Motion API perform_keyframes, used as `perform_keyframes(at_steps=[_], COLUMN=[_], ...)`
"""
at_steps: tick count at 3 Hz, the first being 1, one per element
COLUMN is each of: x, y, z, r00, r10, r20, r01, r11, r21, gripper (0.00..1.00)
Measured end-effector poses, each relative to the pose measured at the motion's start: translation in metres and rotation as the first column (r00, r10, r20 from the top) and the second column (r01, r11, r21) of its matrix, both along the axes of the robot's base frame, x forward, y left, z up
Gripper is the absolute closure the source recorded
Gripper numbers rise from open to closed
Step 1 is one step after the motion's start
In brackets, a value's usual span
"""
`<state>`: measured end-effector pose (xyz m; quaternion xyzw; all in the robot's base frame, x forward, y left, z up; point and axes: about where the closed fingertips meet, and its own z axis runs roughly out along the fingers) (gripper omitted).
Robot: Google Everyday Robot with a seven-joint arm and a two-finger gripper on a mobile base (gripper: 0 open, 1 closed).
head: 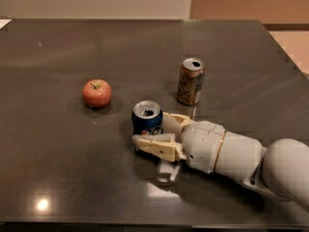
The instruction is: Place pepsi can upright
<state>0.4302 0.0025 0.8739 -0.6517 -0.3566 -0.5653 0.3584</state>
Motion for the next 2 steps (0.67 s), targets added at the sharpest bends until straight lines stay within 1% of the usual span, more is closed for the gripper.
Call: perform_keyframes(at_steps=[1,2], x=[-0.0005,-0.0005], y=[0.0018,0.0018], z=[0.0003,0.0003], r00=[0.9996,0.9996], r10=[0.0,0.0], r20=[-0.028,-0.028], r01=[0.0,0.0], r11=[1.0,1.0], r21=[0.014,0.014], gripper=[0.0,0.0])
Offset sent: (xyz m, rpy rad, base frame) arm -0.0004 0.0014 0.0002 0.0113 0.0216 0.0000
